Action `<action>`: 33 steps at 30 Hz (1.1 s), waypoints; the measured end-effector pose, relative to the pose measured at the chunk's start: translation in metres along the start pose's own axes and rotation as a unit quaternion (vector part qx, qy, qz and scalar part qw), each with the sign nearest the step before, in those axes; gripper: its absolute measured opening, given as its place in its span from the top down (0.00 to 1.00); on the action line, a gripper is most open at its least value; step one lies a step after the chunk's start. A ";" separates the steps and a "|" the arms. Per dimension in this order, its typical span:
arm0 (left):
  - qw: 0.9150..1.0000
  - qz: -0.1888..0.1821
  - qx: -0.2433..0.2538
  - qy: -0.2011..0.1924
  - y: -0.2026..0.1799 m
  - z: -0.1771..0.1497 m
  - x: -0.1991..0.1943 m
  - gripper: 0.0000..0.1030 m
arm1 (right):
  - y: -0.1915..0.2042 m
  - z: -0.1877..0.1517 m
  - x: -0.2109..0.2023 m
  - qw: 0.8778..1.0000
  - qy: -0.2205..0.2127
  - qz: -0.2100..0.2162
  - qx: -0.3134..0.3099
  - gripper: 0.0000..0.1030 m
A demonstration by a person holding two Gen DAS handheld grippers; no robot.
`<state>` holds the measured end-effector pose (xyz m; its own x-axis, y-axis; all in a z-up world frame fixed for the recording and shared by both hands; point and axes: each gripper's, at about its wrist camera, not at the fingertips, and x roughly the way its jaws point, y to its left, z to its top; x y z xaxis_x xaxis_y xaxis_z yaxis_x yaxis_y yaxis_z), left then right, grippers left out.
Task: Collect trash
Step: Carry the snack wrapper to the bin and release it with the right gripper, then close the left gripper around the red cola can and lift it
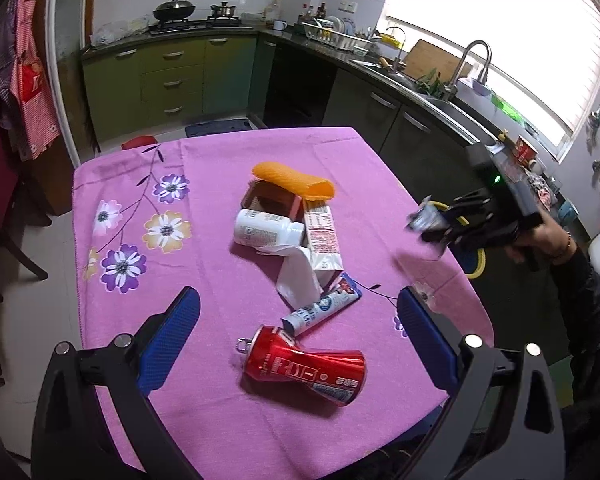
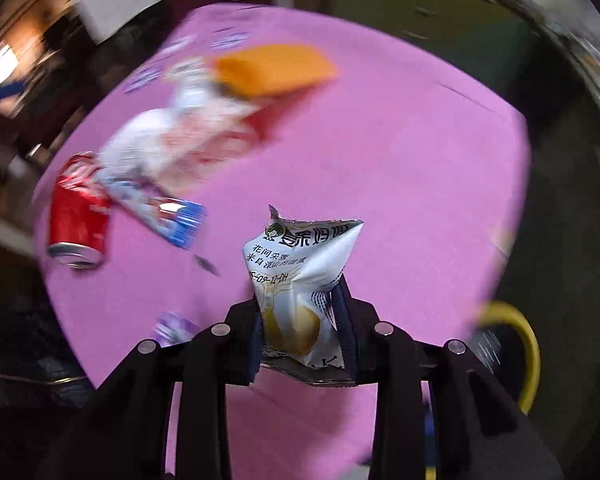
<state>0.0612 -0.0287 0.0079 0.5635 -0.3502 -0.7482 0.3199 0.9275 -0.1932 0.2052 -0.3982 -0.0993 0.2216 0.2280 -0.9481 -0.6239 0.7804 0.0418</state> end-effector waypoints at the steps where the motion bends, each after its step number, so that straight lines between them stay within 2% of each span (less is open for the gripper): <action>1: 1.000 -0.002 0.005 0.001 -0.003 0.000 0.001 0.09 | -0.020 -0.015 -0.007 0.999 0.001 -0.016 0.031 0.69; 4: 1.000 -0.006 0.012 0.003 -0.010 -0.001 0.003 0.09 | -0.073 -0.049 -0.009 0.992 0.021 -0.068 0.105 0.69; 8: 1.000 -0.008 0.026 0.009 -0.018 -0.003 0.006 0.09 | -0.132 -0.089 0.007 0.976 0.046 -0.098 0.189 0.66; 9: 1.000 -0.008 0.028 0.012 -0.019 -0.004 0.006 0.09 | -0.140 -0.096 0.011 0.973 0.048 -0.101 0.202 0.62; 11: 0.999 -0.008 0.029 0.019 -0.021 -0.005 0.008 0.09 | -0.162 -0.106 0.023 0.965 0.052 -0.115 0.228 0.27; 12: 0.999 -0.007 0.028 0.024 -0.021 -0.006 0.009 0.09 | -0.167 -0.108 0.026 0.963 0.054 -0.124 0.233 0.23; 13: 0.999 -0.008 0.025 0.030 -0.021 -0.007 0.009 0.09 | -0.174 -0.111 0.030 0.959 0.057 -0.135 0.241 0.23; 16: 0.999 -0.013 0.011 0.045 -0.019 -0.009 0.012 0.08 | -0.184 -0.114 0.026 0.953 0.047 -0.133 0.267 0.23; 21: 0.994 -0.016 -0.048 0.099 -0.015 -0.022 0.030 0.08 | -0.171 -0.120 0.009 0.953 0.020 -0.131 0.272 0.23; 24: 0.982 -0.027 -0.114 0.145 -0.007 -0.037 0.049 0.08 | -0.161 -0.118 0.004 0.958 0.011 -0.120 0.259 0.23; 25: 0.974 -0.029 -0.148 0.168 -0.002 -0.044 0.059 0.08 | -0.161 -0.116 0.005 0.959 0.011 -0.118 0.256 0.23; 28: 0.955 -0.025 -0.215 0.203 0.007 -0.058 0.077 0.09 | -0.150 -0.114 0.011 0.965 0.007 -0.104 0.241 0.23; 32: 0.933 -0.003 -0.278 0.229 0.008 -0.065 0.093 0.09 | -0.138 -0.111 0.012 0.970 -0.007 -0.087 0.225 0.23; 33: 0.930 0.000 -0.285 0.233 0.007 -0.065 0.095 0.09 | -0.135 -0.111 0.012 0.971 -0.009 -0.084 0.223 0.23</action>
<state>0.0674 -0.0468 -0.1054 0.1299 -0.3792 -0.9162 -0.2110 0.8922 -0.3992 0.2087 -0.5654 -0.1515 0.3082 0.0830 -0.9477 -0.1923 0.9811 0.0234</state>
